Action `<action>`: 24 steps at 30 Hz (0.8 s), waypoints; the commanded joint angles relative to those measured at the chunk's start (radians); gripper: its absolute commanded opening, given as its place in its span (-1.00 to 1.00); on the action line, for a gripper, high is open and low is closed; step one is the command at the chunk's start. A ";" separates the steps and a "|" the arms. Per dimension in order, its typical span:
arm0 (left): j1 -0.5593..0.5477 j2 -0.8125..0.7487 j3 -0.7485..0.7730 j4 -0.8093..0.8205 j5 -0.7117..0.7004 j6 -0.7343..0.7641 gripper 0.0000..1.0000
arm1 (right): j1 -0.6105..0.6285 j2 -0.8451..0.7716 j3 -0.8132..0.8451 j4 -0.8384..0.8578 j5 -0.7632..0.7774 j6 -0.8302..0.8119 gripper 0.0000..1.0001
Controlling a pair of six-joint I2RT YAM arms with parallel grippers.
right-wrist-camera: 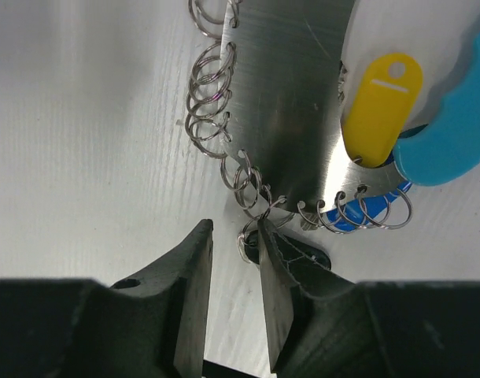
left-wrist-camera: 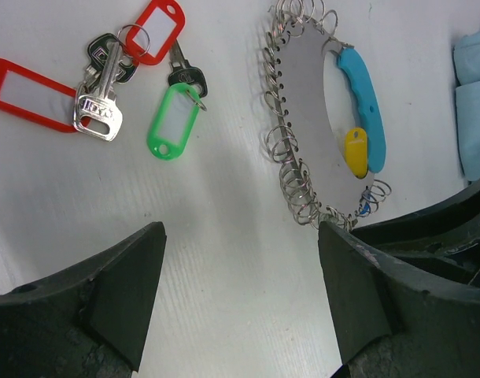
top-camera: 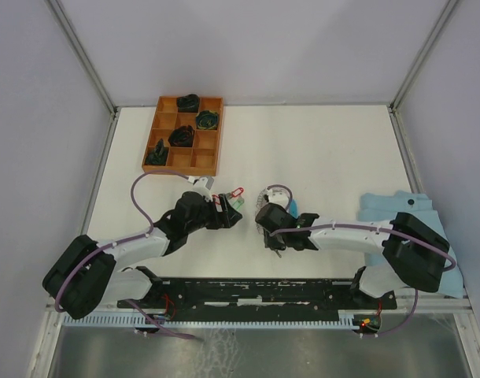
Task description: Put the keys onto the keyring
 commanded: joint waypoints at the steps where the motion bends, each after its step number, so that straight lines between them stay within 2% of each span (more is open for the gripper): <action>1: 0.003 0.006 0.036 0.013 0.016 0.022 0.69 | 0.002 -0.029 -0.029 0.057 0.123 0.079 -0.21; 5: 0.003 -0.003 0.031 0.009 0.018 0.027 0.70 | -0.025 -0.072 -0.060 -0.002 0.215 0.078 -0.12; 11: 0.002 -0.007 0.033 0.005 0.019 0.033 0.69 | -0.153 -0.214 -0.140 -0.047 0.208 0.030 -0.13; 16: 0.003 -0.005 0.039 0.005 0.025 0.035 0.69 | -0.190 -0.248 -0.119 -0.018 0.068 -0.077 -0.16; 20: 0.003 -0.012 0.036 0.004 0.023 0.033 0.69 | -0.188 -0.208 -0.114 0.081 -0.093 -0.145 -0.16; 24: 0.003 -0.016 0.041 -0.004 0.021 0.034 0.70 | -0.178 -0.139 -0.092 0.098 -0.132 -0.160 -0.16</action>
